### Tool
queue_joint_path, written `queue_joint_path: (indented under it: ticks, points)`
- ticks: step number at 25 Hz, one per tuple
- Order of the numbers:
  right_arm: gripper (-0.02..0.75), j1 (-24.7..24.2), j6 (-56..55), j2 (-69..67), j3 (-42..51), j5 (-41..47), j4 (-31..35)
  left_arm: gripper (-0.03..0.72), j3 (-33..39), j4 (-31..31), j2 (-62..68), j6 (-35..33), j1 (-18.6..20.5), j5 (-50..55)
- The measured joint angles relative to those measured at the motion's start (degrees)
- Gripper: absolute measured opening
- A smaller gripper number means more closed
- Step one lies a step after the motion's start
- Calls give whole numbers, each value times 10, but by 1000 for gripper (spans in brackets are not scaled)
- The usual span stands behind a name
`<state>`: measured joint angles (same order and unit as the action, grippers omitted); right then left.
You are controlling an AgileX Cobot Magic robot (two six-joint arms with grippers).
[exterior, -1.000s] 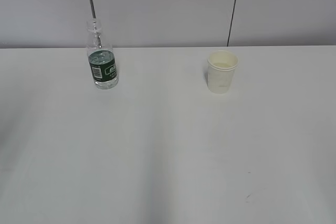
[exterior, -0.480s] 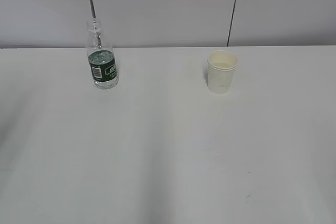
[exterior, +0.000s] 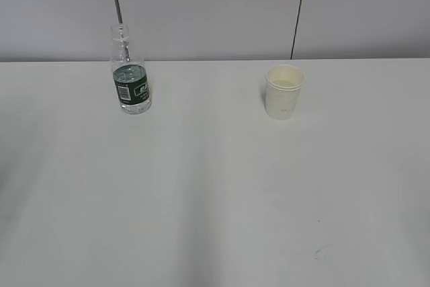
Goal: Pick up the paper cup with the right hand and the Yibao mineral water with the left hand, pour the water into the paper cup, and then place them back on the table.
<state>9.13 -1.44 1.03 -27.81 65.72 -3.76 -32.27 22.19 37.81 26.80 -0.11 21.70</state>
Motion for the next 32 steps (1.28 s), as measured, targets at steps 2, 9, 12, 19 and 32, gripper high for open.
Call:
queue_joint_path:
  ticks: [2,9,12,19,32]
  points:
    - [517,0,0,0,0,0,0,456,-1,-55,-2,-55,0,24]
    - [517,0,0,0,0,0,0,404,-23,-171,-2,-193,-15,148]
    - [517,0,0,0,0,0,0,375,-44,-185,-3,-211,-25,217]
    - [517,0,0,0,0,0,0,315,-83,-190,-45,-216,-28,378]
    - [517,0,0,0,0,0,0,302,-86,-202,-241,-216,-28,509]
